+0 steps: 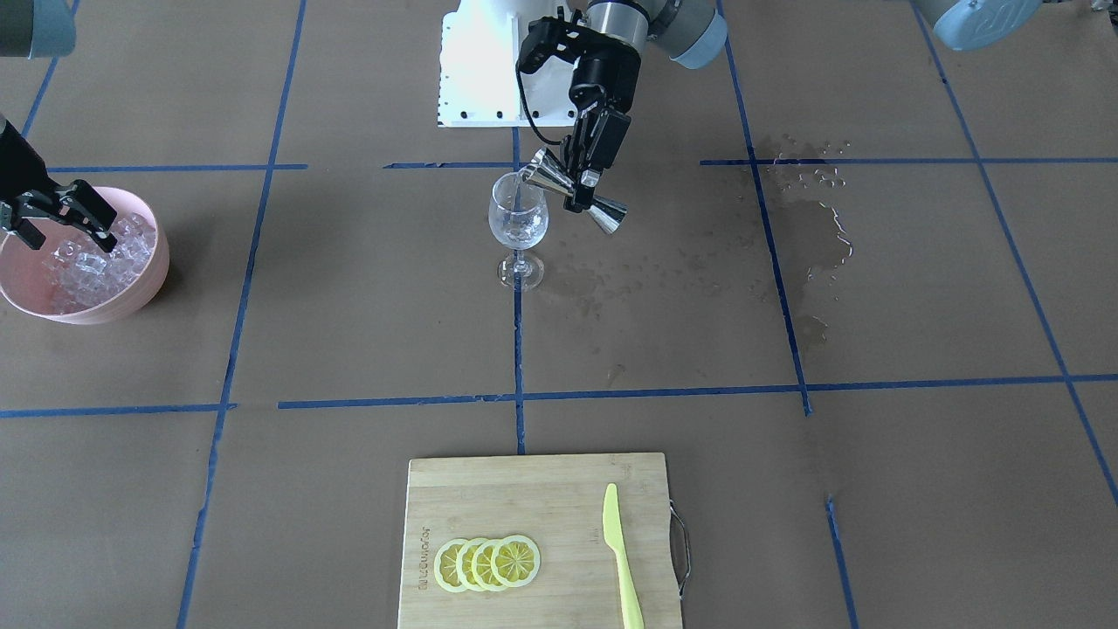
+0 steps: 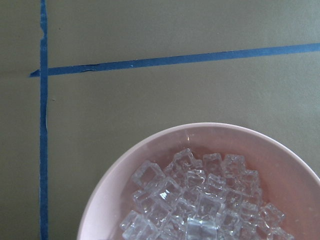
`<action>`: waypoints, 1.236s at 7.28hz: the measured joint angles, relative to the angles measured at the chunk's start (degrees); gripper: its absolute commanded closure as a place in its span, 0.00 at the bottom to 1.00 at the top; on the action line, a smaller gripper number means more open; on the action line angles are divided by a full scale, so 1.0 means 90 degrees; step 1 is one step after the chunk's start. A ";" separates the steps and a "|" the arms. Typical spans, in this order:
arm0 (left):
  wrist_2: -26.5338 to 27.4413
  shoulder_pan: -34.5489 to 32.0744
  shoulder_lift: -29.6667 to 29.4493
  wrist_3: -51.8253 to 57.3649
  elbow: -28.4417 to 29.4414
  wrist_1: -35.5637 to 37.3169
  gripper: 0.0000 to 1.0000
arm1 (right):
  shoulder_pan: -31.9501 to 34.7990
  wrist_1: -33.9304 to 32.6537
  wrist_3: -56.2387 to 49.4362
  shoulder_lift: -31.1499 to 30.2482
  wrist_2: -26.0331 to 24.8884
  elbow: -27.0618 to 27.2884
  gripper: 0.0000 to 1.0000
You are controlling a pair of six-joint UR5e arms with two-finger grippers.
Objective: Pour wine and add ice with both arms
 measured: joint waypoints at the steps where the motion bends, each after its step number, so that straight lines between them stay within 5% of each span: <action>1: 0.0067 -0.0001 0.0004 0.0231 -0.0005 0.0003 1.00 | 0.0000 0.0000 0.0000 0.0000 0.0000 0.0000 0.00; 9: 0.0818 0.0075 -0.0003 0.2056 -0.0012 0.0025 1.00 | 0.0000 -0.0009 0.0009 0.0000 0.0000 0.0000 0.00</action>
